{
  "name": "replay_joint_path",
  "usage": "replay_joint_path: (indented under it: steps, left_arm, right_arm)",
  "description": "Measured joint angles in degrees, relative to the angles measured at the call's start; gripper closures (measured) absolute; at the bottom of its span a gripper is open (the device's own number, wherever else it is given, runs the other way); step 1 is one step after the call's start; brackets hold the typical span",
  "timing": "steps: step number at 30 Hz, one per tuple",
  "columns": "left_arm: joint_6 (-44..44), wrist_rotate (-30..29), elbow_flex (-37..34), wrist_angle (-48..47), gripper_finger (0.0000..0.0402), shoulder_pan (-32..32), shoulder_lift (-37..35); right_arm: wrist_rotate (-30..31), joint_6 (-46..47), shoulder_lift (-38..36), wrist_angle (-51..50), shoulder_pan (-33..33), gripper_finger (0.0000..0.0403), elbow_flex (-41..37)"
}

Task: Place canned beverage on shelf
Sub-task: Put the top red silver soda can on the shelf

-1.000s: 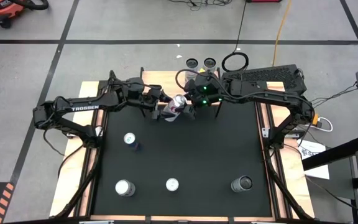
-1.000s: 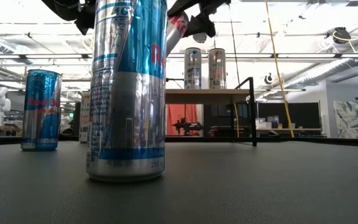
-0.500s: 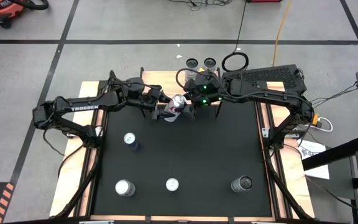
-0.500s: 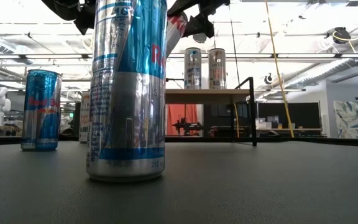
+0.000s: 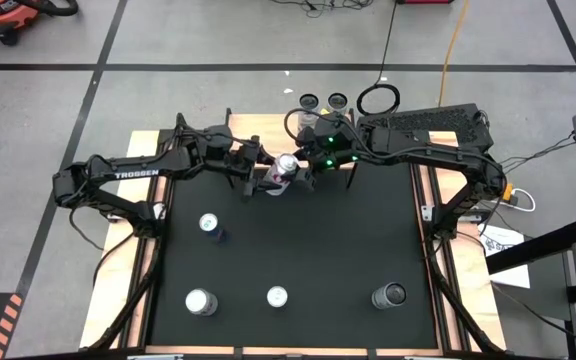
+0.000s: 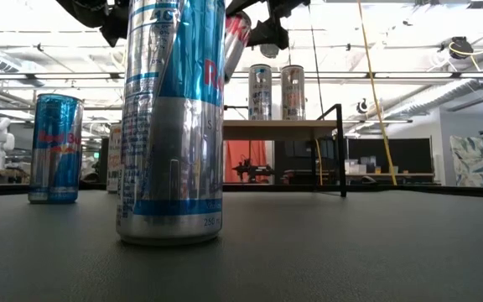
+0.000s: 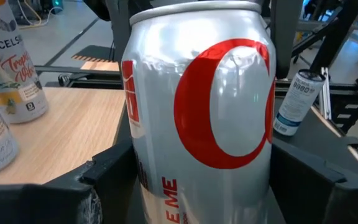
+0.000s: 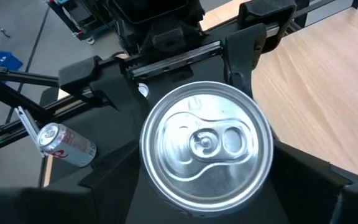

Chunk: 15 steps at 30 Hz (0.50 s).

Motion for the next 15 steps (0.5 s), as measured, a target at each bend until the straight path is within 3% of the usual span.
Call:
replay_joint_path:
  steps: [15]
  left_arm:
    - [0.9, -2.2, -0.2, -0.1, 0.0098, 0.4, -0.6]
  right_arm:
    - [0.0, 2.1, -5.1, 0.3, 0.0, 0.0088, 0.2]
